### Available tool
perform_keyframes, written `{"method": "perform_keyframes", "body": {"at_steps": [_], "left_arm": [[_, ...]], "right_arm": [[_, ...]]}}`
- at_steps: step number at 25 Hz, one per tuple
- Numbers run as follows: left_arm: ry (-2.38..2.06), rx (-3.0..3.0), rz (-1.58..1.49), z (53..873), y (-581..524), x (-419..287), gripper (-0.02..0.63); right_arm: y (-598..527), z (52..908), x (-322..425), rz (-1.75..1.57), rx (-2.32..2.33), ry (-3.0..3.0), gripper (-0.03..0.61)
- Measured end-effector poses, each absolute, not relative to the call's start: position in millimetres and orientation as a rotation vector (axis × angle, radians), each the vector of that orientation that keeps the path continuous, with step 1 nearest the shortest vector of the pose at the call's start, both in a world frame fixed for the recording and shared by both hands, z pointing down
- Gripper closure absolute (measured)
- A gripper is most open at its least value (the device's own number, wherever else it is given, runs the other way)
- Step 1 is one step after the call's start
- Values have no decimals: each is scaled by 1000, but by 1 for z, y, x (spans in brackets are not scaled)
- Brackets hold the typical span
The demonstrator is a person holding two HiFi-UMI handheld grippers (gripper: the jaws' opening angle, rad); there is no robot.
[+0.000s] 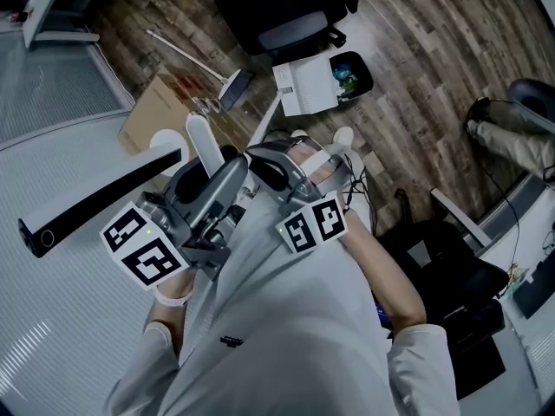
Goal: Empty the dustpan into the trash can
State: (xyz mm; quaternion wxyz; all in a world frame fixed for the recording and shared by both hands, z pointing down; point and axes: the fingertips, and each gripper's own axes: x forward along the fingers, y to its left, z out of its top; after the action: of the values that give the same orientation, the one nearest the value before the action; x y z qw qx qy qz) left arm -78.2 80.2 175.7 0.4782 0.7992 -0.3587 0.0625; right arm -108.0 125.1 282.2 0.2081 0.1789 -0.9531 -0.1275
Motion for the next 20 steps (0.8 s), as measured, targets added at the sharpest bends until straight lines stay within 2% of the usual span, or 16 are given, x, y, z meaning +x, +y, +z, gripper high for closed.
{"method": "perform_keyframes", "body": {"at_steps": [10,20], "left_arm": [[-936,1894,124,190,76,-92,505],[-1002,1803,104,220,66,-110,505]], "right_arm": [[126,294,-117,-320,417,-2660,477],[104,310,-89,-173,506,-2641,483]]}}
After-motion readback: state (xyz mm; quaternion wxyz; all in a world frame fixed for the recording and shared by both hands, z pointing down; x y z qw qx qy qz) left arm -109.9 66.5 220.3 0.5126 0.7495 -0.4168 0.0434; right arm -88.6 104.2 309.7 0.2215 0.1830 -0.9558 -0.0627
